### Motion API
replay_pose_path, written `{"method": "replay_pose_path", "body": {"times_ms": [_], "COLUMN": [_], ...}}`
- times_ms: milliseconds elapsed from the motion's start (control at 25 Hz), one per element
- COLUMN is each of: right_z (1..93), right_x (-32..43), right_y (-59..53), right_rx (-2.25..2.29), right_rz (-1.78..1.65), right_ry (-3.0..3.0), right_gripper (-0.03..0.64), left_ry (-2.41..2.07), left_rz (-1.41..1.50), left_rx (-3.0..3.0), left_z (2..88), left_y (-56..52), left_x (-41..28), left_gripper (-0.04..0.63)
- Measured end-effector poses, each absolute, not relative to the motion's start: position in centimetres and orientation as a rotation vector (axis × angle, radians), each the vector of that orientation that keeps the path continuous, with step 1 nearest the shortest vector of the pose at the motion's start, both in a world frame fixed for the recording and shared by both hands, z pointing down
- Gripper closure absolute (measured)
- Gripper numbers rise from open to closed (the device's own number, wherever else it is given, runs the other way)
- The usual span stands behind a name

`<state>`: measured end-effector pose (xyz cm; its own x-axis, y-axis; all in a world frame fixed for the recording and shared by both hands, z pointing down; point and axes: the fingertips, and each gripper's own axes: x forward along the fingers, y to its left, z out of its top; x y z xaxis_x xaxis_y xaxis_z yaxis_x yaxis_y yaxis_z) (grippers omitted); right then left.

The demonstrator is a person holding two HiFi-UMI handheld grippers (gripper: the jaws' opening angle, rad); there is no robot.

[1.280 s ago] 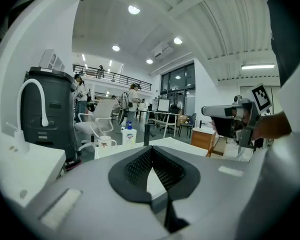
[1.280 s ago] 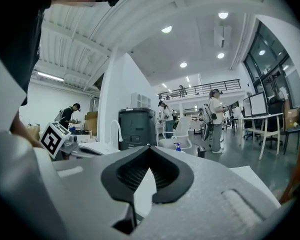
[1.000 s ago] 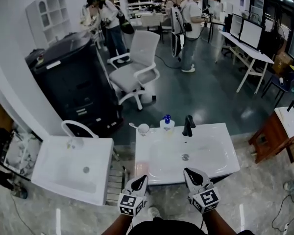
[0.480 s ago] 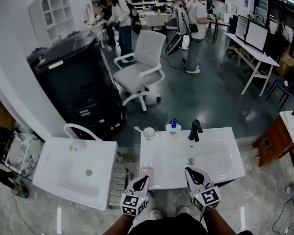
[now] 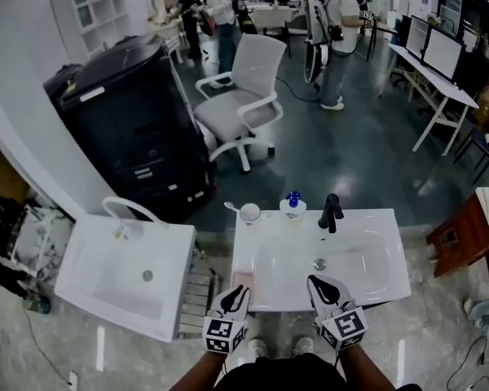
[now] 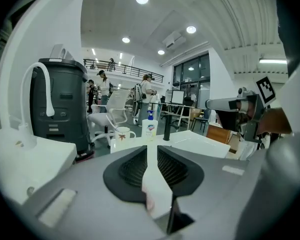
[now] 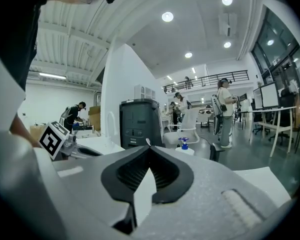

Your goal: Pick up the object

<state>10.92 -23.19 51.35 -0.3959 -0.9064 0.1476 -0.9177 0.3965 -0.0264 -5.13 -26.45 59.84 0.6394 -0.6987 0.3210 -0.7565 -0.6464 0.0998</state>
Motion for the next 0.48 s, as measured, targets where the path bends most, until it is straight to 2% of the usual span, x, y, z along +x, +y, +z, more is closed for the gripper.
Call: {"method": "replay_pose_path", "body": {"times_ms": [360,480], "right_z": [53.3,54.1], "right_x": [11.4,11.2], "right_y": [-23.9,-23.8], "right_rx": [1.590,1.564], "right_rz": [0.245,0.271], "right_ry": [-2.531,-2.531], "right_gripper": [0.614,0.614], "left_ry": [-1.343,-1.362], "left_rz": [0.527,0.608], "left_rx": [2.484,2.425], "left_z": [63.2,65.1], "left_y": [-27.2,-26.9], "left_x": [-6.2,-6.7], "left_gripper": [0.248,0.182]}}
